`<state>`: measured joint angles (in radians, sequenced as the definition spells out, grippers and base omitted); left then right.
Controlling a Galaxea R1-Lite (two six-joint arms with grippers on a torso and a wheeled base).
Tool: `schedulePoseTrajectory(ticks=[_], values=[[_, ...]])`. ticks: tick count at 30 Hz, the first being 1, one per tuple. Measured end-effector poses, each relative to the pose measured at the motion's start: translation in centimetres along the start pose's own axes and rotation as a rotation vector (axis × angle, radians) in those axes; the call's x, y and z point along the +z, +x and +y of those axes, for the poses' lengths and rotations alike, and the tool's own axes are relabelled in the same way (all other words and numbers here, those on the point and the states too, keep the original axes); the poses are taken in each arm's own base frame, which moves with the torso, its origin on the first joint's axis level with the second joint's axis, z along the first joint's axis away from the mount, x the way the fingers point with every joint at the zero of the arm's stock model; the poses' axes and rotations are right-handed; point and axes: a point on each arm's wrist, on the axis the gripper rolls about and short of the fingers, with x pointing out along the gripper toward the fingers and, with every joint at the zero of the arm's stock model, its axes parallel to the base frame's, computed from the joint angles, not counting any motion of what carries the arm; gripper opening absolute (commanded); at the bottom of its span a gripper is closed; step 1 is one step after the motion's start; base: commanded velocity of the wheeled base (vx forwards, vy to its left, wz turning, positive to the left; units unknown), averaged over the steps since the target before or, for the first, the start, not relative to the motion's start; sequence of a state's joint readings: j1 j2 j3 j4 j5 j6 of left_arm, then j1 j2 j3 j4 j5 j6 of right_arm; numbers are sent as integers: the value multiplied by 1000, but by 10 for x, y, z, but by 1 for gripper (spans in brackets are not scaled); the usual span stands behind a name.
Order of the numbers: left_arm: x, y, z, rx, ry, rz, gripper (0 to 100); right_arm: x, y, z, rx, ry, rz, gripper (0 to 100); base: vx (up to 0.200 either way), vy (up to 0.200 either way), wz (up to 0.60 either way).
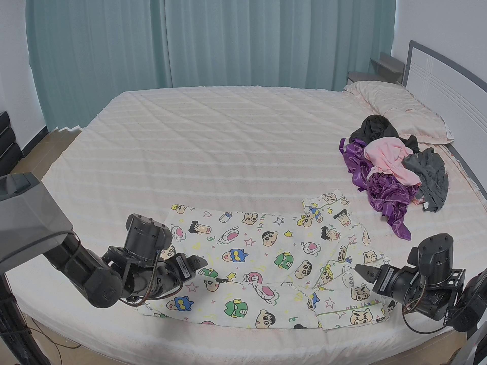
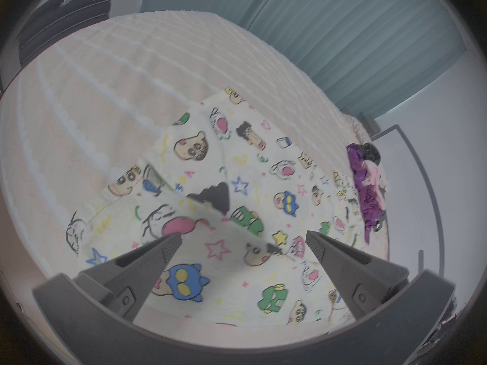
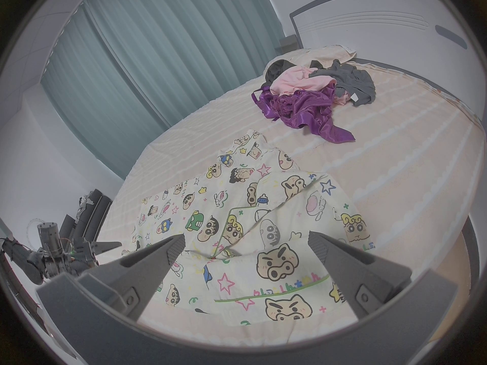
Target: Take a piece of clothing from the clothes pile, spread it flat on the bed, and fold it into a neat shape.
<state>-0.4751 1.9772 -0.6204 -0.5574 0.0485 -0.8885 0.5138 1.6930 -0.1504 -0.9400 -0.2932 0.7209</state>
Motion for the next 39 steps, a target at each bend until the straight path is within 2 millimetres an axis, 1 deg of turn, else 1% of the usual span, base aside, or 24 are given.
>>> schedulePoseTrajectory(ticks=[4,8,13,20,23,29,37,39], values=[[-2,6,9,50,3,-5,100,0,0,0,0,0,-1,100,0,0,0],[3,12,21,98,41,-10,100,1,-1,0,2,4,-7,100,0,0,0],[11,17,33,150,33,-32,100,3,-2,-1,6,10,-16,100,0,0,0],[20,17,40,163,26,-53,100,4,-4,-1,7,17,-20,100,0,0,0],[24,12,40,154,12,-74,100,5,-3,-1,6,20,-20,100,0,0,0],[30,-9,36,118,-12,-122,100,6,-3,-3,2,25,-21,100,0,0,0],[18,-43,43,110,-82,-154,100,6,-2,-4,-3,25,-20,100,0,0,0],[17,-49,44,104,-89,-159,100,6,-2,-4,-3,23,-20,100,200,0,0]])
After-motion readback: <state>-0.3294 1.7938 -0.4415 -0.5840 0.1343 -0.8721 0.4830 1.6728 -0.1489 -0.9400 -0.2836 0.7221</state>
